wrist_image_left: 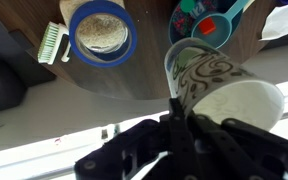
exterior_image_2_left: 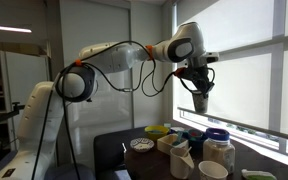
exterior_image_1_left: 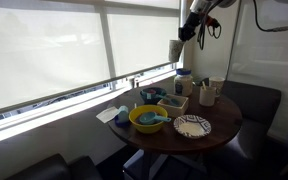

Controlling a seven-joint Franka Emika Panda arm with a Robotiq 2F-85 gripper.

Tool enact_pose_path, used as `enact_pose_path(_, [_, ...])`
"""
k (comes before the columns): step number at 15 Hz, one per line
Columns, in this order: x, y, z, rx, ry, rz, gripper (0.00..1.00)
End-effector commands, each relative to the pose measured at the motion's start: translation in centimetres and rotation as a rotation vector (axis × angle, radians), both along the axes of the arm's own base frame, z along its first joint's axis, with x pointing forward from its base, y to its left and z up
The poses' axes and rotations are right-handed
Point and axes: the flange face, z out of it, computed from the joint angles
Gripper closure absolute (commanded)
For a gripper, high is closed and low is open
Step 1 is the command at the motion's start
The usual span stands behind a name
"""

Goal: Put the cup into the jar

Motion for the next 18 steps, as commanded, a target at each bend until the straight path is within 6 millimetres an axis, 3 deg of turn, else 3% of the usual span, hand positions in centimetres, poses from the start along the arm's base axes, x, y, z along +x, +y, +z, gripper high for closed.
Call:
enact_pose_path(1, [0.0,-0.5,-0.2,0.006,0.006,-0.026,0.99])
enact_pose_path(7, [-1.6,-6.4,-2.0,0.068,0.055,-0.175,0.99])
enact_pose_path(9, [-1.4,-8.0,-3.1,0.081,0.046,-0.211,0.99])
enact_pose_path(12, [-0.8,-9.4,-4.3,0.091,0.049,-0.238,0.99])
enact_pose_path(18, [0.0,-9.9,-6.5,0.103,0.087,-0.258,0.99])
